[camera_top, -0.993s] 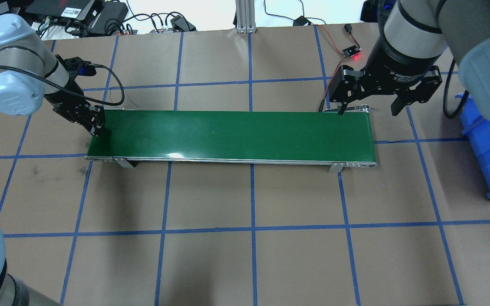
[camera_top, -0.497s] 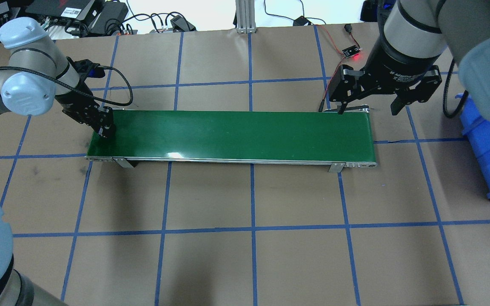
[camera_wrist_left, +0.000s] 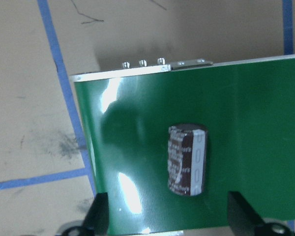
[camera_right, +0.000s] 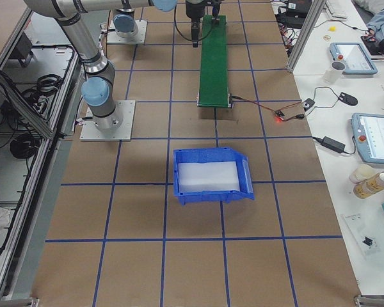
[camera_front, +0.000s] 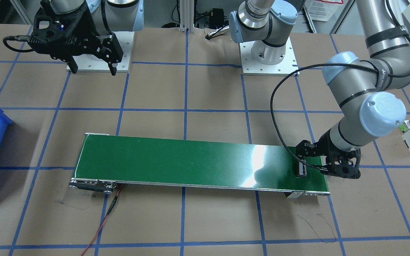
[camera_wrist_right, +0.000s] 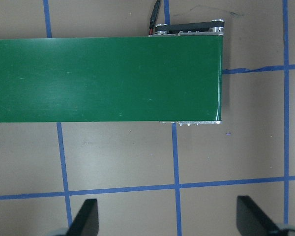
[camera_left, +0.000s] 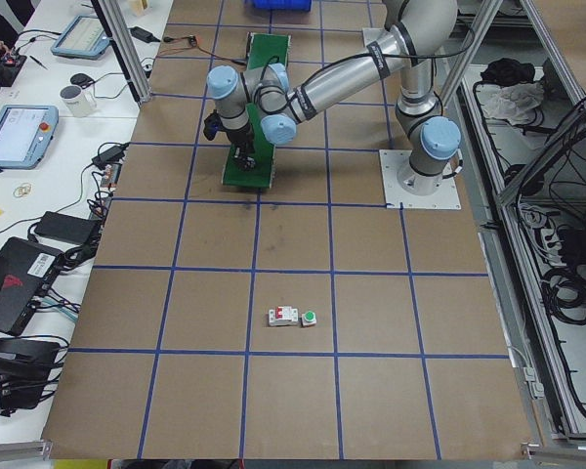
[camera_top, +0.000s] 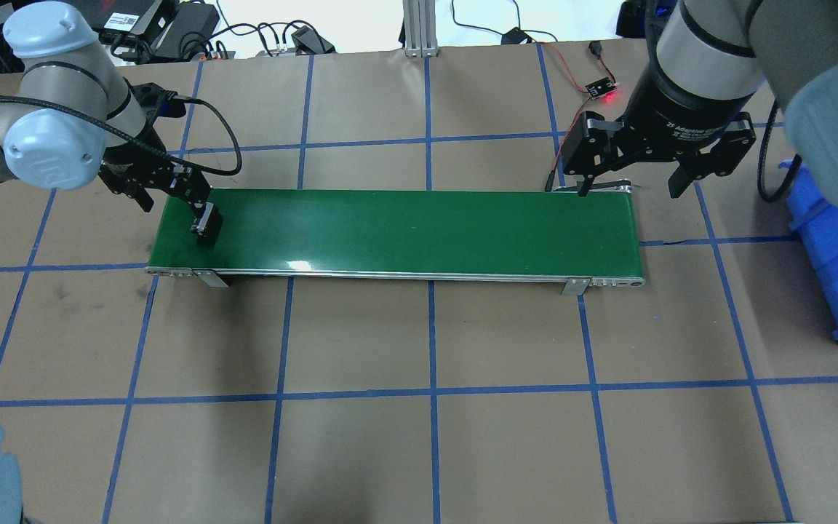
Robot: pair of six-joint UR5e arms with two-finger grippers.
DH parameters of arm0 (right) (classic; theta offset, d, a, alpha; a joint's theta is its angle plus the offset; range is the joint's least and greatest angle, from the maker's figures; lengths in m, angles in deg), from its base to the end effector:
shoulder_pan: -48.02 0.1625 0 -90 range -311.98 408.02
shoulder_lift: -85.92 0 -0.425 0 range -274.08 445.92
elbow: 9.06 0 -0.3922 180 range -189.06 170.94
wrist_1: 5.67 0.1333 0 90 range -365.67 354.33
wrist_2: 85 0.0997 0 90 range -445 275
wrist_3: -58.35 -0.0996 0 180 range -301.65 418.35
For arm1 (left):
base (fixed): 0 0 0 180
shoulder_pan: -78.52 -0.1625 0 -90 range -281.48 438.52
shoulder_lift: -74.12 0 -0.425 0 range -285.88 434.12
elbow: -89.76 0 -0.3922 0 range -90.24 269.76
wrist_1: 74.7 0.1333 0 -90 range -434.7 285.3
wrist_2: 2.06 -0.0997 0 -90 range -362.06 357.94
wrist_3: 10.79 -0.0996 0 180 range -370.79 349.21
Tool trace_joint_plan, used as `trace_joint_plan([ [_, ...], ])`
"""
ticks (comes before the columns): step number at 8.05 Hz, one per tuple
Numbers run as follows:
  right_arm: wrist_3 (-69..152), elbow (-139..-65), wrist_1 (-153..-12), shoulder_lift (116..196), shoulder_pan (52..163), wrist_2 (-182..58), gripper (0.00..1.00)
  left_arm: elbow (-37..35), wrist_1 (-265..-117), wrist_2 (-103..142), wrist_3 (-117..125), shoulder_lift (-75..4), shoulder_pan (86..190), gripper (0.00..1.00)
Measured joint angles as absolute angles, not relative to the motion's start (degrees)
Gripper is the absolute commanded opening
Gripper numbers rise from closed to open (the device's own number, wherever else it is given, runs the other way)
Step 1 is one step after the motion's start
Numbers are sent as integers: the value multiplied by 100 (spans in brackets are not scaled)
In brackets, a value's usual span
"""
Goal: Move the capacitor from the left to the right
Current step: 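Release the capacitor onto the green belt and raise the left gripper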
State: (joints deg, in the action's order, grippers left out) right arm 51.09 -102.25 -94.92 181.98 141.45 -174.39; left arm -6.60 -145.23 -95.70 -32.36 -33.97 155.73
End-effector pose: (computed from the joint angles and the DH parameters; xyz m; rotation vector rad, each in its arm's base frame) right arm 0.1611 -0.4413 0.5089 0.1042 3.1253 -0.0561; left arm 0.0045 -0.5934 0.2965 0.2418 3.0932 0.1580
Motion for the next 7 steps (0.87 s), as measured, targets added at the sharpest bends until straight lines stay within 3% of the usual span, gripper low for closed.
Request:
trace_joint_plan([
  [4,5118,-10234,-9483,18193,14144,-17447,100,-662,-15186,-9499,-2274,-1992,16072,100],
  [7,5387,-10301,-9566,17900,14136,-17441,100,-672,-15487,-9441,-1817,-1584,16099,100],
])
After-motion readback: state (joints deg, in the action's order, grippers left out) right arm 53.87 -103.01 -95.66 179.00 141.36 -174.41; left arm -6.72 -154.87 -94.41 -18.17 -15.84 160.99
